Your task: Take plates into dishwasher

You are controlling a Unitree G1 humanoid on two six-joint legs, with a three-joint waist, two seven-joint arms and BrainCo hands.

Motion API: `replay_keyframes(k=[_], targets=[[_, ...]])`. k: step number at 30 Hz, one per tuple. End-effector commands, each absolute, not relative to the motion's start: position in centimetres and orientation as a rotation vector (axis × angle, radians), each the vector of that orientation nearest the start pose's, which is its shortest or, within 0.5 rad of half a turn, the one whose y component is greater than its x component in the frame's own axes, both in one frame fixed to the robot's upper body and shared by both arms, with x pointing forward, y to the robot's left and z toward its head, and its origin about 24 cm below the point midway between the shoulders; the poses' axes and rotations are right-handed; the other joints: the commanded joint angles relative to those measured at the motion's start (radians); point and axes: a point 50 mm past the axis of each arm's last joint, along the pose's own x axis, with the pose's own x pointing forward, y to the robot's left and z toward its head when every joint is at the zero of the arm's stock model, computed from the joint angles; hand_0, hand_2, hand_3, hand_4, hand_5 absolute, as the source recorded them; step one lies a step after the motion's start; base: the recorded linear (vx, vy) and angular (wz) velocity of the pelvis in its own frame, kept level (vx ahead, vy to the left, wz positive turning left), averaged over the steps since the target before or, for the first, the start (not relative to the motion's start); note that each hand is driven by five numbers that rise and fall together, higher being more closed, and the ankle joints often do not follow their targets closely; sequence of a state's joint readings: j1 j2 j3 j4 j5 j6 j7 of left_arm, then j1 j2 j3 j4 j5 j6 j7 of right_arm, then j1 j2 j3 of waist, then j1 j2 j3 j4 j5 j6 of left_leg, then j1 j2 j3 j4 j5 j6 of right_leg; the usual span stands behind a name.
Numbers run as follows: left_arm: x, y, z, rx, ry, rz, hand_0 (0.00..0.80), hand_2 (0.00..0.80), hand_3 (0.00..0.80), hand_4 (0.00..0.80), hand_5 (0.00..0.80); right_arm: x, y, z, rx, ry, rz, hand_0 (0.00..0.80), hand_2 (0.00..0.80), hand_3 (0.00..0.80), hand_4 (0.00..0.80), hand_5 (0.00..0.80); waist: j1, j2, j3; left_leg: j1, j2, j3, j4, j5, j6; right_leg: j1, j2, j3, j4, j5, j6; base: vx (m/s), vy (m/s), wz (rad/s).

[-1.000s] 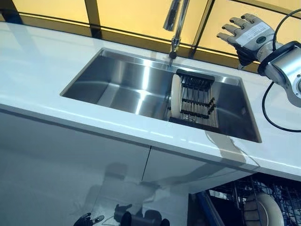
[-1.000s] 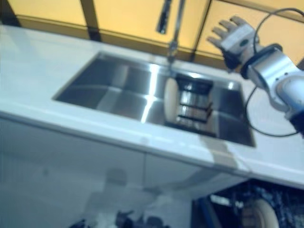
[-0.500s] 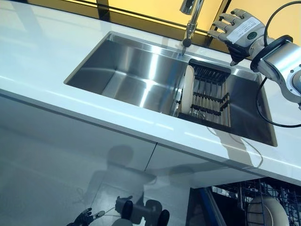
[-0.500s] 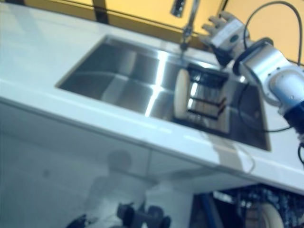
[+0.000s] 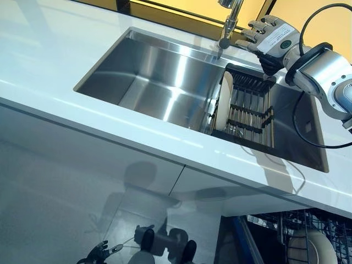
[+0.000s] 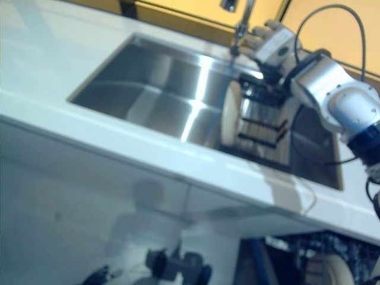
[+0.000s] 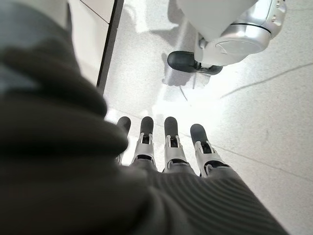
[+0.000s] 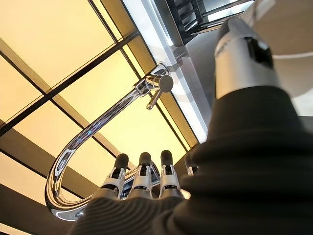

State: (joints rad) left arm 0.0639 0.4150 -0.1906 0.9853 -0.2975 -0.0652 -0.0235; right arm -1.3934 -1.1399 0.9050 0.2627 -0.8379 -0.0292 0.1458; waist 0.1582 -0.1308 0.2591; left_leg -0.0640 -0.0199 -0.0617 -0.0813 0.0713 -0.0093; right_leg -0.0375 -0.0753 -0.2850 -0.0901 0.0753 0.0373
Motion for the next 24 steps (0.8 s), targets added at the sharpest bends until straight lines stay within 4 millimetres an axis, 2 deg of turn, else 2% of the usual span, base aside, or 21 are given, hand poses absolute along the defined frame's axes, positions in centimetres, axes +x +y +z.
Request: replay_keyframes(k=[1, 24], targets=[[12.9, 29.5, -11.7, 0.22, 0.929, 0.181, 0.0, 0.0, 0.0, 0.0, 0.0, 34.1, -18.1, 37.3, -2.331, -0.571, -0.174, 0.0, 0.0, 0.0, 0.0, 0.0, 0.023, -0.003, -0.013, 0.0, -0.015, -0.023, -0.006, -0.083, 0.037, 0.048, 0.021, -0.014, 0.003, -0.084, 0.035, 0.0, 0.0, 0.0], [13.0, 29.7, -11.5, 0.209, 0.913, 0.187, 0.0, 0.0, 0.0, 0.0, 0.0, 34.4, -17.8, 36.0, -2.339, -0.552, -0.09, 0.0, 0.0, 0.0, 0.0, 0.0, 0.031, -0.007, 0.008, -0.019, -0.015, -0.025, -0.006, -0.081, 0.038, 0.031, 0.021, -0.021, 0.003, -0.081, 0.036, 0.0, 0.0, 0.0]])
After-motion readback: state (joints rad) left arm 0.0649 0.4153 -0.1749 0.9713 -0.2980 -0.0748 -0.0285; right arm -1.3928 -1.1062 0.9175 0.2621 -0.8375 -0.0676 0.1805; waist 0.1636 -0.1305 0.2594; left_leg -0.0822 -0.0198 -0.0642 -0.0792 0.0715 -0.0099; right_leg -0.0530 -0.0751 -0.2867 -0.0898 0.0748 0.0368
